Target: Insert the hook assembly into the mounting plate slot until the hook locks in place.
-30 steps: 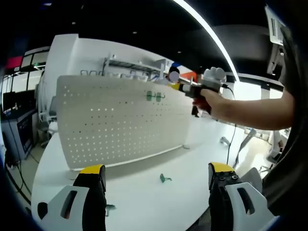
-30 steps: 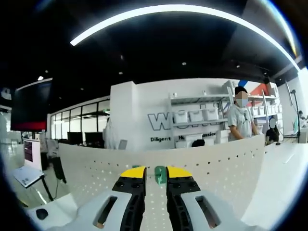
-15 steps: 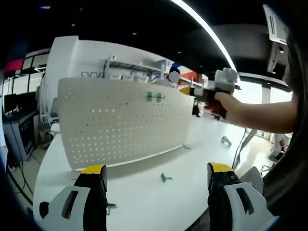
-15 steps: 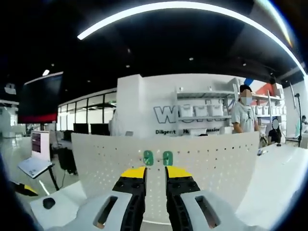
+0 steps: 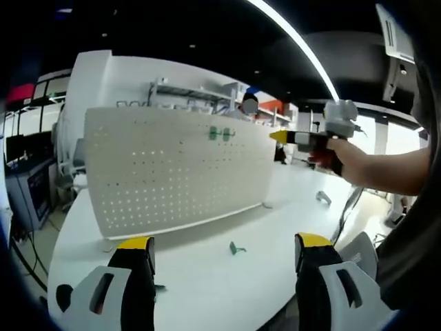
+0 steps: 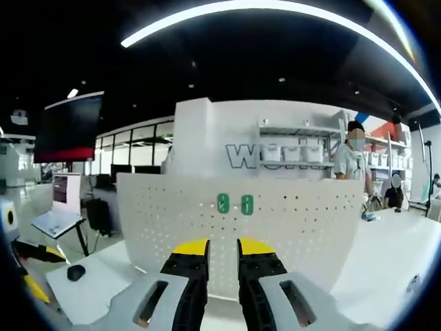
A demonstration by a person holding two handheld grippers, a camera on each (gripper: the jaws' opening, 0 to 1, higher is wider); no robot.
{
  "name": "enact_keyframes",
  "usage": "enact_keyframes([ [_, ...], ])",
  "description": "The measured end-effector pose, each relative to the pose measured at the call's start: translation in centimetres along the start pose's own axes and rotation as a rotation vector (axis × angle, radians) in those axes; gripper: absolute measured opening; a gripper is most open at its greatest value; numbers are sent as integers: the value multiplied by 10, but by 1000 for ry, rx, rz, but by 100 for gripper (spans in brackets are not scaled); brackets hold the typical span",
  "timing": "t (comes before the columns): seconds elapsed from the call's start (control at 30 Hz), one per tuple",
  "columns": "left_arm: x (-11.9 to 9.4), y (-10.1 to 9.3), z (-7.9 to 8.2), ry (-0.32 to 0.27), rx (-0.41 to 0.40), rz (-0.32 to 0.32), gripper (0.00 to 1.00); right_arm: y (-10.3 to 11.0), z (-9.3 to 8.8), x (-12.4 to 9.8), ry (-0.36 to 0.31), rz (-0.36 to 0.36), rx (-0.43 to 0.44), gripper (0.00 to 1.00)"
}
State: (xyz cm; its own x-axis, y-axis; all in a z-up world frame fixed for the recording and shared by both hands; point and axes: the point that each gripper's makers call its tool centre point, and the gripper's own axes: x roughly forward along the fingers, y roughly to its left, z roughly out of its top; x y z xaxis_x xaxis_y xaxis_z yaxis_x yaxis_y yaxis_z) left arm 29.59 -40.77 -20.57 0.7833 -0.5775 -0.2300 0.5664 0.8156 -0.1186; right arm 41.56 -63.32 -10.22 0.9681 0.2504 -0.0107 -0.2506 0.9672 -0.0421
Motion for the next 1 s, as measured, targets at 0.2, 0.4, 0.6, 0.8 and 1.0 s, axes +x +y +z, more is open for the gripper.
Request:
enact_keyframes([
  [0.2, -1, -3, -1, 4, 6, -7, 85, -5, -14, -16, 30, 0, -10, 14],
  [0.4, -3, 2, -3, 10, 4, -5, 84, -4, -33, -31, 80, 8, 1, 16],
  [0.6, -5, 4, -4, 12, -1, 3, 85, 7, -56, -46, 133, 36, 1, 16],
  [0.8, -5, 3, -8, 25, 2, -4, 84, 22, -71, -58, 171, 67, 16, 17],
  [1.0, -1, 2, -8, 29, 1, -11, 84, 22, -81, -65, 192, 69, 22, 18],
])
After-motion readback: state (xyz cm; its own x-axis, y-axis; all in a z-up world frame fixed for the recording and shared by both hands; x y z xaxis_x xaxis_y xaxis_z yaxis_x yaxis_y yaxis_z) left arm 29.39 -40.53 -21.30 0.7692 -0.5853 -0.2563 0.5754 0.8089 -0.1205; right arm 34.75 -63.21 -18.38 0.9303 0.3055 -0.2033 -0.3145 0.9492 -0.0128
